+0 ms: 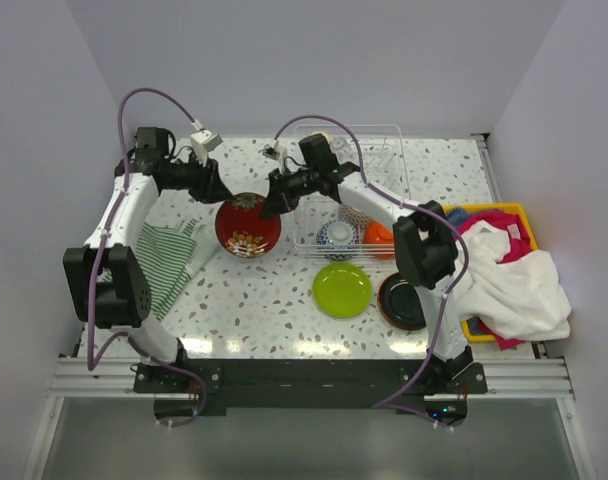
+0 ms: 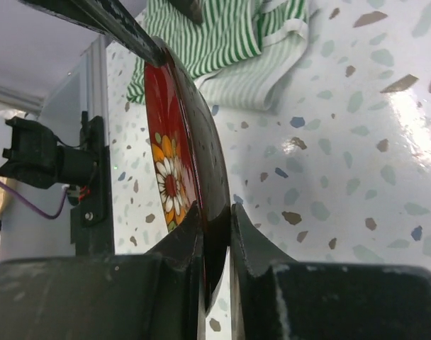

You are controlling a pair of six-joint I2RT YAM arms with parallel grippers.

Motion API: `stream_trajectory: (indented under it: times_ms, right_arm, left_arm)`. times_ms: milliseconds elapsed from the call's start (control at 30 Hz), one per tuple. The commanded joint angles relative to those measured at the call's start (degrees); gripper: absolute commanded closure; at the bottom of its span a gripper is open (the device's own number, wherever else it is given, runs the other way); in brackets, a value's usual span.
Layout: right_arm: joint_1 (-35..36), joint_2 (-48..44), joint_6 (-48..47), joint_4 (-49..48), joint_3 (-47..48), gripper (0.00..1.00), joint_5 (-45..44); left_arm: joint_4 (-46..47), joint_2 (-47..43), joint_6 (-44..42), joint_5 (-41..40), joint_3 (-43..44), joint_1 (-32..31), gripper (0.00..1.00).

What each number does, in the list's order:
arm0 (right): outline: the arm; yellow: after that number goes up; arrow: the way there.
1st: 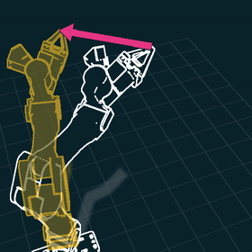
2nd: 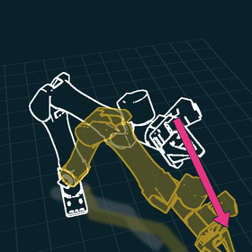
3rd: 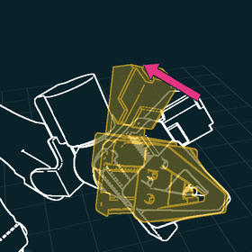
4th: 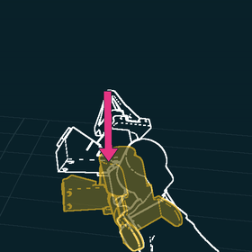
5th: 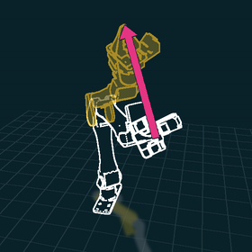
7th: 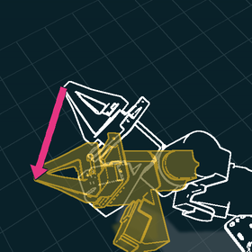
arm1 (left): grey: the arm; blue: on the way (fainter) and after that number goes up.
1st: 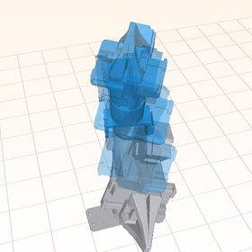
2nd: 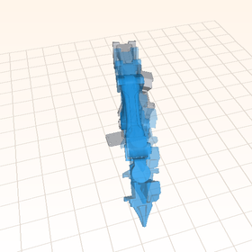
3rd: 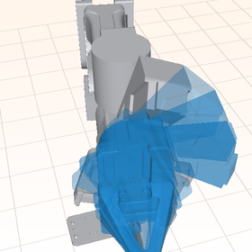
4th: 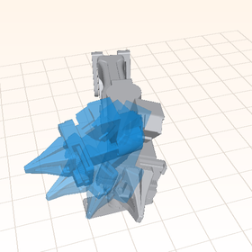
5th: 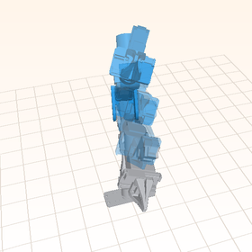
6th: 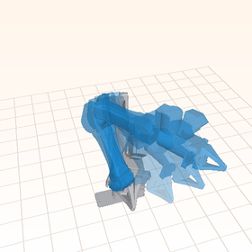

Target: Load the mixed dishes into the dish rack

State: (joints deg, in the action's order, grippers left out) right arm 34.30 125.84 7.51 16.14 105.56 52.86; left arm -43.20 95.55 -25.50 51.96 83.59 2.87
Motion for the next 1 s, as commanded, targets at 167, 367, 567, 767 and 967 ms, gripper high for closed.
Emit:
stream_trajectory:
  times_ms: [167,367,567,767,967]
  right_arm:
    - [-4.51,-15.7,1.28,4.78,-0.09,1.0,-26.73]
    - [-5.21,-24.92,2.69,5.31,-2.98,1.0,-57.36]
    - [-5.12,-27.31,2.17,5.57,-3.25,1.0,-83.6]
    - [-6.35,-26.7,3.56,6.88,-5.54,1.0,-96.62]
    - [-8.81,-24.42,4.1,7.06,-5.01,1.0,-97.33]
  left_arm:
    - [33.09,-4.15,30.23,-29.72,2.09,1.08,0.38]
    - [35.29,-1.77,34.63,-29.29,1.05,1.08,0.39]
    - [38.71,-2.56,36.83,-27.1,-3.17,0.91,0.39]
    - [39.77,-2.82,37.54,-24.28,-3.87,0.91,0.4]
    - [40.12,-3.52,37.19,-23.84,-5.28,0.2,0.4]
